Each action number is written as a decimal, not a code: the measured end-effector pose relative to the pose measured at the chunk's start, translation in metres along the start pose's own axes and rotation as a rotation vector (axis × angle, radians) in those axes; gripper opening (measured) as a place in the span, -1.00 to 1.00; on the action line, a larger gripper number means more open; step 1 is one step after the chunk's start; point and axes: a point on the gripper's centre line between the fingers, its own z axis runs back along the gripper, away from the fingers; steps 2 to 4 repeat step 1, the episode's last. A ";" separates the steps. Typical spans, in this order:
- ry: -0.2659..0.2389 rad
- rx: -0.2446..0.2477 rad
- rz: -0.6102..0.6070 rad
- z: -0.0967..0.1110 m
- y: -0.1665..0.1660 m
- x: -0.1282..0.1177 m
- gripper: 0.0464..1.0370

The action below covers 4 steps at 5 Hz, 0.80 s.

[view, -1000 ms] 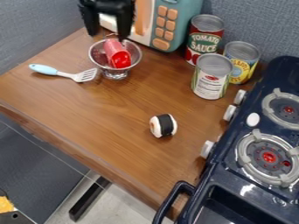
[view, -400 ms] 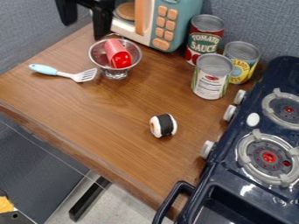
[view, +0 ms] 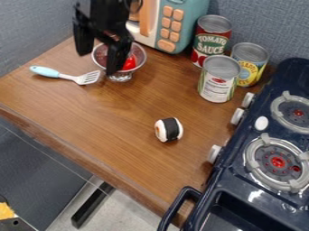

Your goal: Move the red object in to the tumbler

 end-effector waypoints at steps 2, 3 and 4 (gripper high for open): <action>-0.005 -0.014 -0.002 0.002 -0.003 -0.002 0.92; -0.005 -0.014 -0.002 0.002 -0.003 -0.002 0.92; -0.005 -0.014 -0.002 0.002 -0.003 -0.002 0.92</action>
